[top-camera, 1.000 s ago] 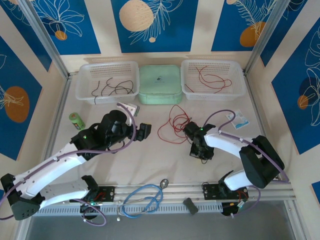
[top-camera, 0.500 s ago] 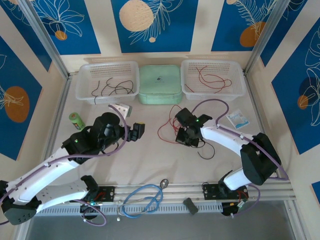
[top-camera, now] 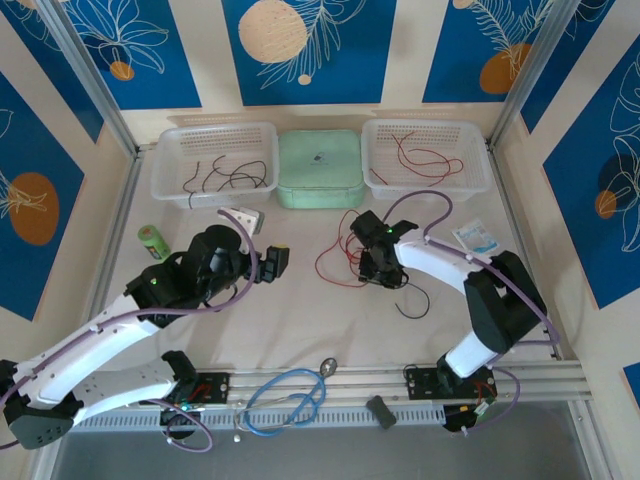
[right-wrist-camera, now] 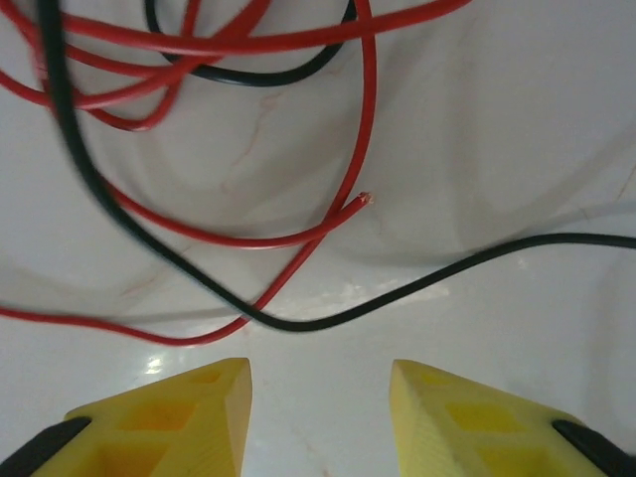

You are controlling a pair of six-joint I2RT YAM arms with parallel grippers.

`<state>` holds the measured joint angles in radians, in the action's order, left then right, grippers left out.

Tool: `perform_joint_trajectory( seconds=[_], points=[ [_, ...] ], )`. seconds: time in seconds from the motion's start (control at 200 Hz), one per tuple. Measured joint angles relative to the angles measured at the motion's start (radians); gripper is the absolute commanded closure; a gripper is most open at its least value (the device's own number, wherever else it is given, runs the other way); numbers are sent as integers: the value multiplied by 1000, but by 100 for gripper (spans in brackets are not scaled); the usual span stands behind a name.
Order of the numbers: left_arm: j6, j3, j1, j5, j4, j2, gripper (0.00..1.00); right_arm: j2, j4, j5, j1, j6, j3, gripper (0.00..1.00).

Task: Untangle the cables

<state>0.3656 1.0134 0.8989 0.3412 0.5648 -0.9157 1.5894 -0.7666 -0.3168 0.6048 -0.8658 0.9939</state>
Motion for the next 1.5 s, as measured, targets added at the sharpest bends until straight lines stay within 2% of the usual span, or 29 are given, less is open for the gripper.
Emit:
perform_joint_trajectory(
  seconds=[0.22, 0.285, 0.505, 0.65, 0.775, 0.935, 1.095, 1.311, 1.501],
  points=[
    [0, 0, 0, 1, 1, 0, 8, 98, -4, -66, 10, 53, 87, 60],
    [0, 0, 0, 1, 1, 0, 8, 119, -3, -87, 10, 66, 108, 66],
    [0, 0, 0, 1, 1, 0, 8, 177, -5, -132, 11, 116, 148, 100],
    [0, 0, 0, 0, 2, 0, 8, 166, -35, -137, 31, 131, 177, 100],
    [0, 0, 0, 0, 1, 0, 9, 86, -73, -121, 51, 151, 225, 100],
    [-7, 0, 0, -15, -4, 0, 10, -92, -105, -19, 31, 184, 304, 100],
    [-9, -20, 0, -45, -38, -2, 13, -220, -115, 162, -56, 224, 361, 100],
    [-34, -59, 0, -84, -106, -34, 17, -265, -125, 412, -137, 304, 414, 100],
    [-58, -90, 0, -129, -193, -73, 20, -266, -163, 552, -149, 388, 533, 100]
  ],
)
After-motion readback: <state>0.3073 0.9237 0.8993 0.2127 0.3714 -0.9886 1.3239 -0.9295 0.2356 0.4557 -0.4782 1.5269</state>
